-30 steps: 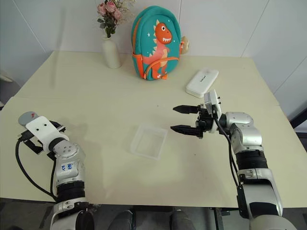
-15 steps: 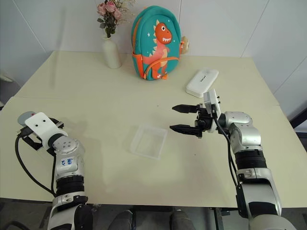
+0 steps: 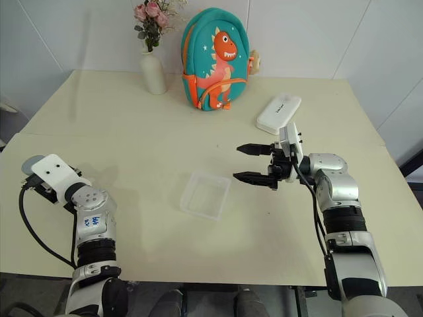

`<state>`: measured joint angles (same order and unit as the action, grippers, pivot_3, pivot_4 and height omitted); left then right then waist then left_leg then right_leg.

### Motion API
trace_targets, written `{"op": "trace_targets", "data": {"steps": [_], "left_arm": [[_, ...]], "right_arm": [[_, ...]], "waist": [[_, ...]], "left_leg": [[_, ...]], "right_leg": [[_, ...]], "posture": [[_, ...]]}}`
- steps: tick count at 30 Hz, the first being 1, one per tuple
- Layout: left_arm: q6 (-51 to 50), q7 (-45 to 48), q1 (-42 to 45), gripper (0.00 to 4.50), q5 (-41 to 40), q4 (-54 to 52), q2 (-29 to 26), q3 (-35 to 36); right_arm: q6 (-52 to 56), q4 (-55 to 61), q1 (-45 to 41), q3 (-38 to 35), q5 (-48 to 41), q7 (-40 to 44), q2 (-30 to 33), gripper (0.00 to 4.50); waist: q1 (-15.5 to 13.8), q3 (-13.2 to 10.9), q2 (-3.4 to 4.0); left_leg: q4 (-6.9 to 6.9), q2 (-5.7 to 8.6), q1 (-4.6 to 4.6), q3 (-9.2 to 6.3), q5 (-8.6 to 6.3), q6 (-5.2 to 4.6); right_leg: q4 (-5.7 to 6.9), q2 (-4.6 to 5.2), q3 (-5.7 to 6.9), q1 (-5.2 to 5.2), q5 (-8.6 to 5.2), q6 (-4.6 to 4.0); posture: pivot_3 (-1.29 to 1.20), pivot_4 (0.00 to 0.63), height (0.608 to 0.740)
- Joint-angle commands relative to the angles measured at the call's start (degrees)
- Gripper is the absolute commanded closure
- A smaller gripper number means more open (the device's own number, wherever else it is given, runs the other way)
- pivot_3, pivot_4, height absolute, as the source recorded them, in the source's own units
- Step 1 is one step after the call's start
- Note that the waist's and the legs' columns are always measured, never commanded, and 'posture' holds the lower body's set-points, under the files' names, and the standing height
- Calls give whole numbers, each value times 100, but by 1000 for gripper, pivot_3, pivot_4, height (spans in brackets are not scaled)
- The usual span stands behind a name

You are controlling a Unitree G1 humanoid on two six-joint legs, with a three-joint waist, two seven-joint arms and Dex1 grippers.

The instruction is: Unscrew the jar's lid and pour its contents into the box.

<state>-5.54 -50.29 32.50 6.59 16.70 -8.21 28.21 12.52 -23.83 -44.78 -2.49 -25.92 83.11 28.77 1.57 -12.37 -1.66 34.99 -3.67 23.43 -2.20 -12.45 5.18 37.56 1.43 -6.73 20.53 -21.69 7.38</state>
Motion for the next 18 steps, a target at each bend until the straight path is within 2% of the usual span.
{"op": "trace_targets", "data": {"steps": [1,7,10,15,18], "left_arm": [[150,-52,134,2521,-20,-60,-93,5],[144,-18,105,2519,-45,-107,-108,17],[17,361,-15,2519,-150,-453,-170,-49],[-164,1480,-291,2519,-451,-1149,-317,-348],[-484,2589,-606,2519,-900,-1813,-483,-609]], "right_arm": [[-87,47,-142,-56,-44,-1,27,0],[-121,5,-160,-57,-13,-5,38,0],[-98,82,-113,-70,-20,-25,63,0],[-80,212,-20,-86,-22,-64,110,0],[-55,378,79,-124,-48,-149,143,0]], "waist": [[-1,0,0],[0,0,0],[0,0,0],[1,0,0],[2,0,0]], "left_leg": [[0,0,0,0,0,0],[1,0,0,0,0,0],[0,0,1,0,0,0],[-3,0,2,0,13,24],[-3,0,3,0,14,26]], "right_leg": [[0,0,0,0,0,0],[0,0,0,0,0,0],[0,0,0,0,0,0],[-1,-1,1,3,0,0],[-2,-1,1,3,0,0]], "posture": [[0,150,740],[0,150,740],[0,150,740],[0,150,740],[0,150,740]]}}
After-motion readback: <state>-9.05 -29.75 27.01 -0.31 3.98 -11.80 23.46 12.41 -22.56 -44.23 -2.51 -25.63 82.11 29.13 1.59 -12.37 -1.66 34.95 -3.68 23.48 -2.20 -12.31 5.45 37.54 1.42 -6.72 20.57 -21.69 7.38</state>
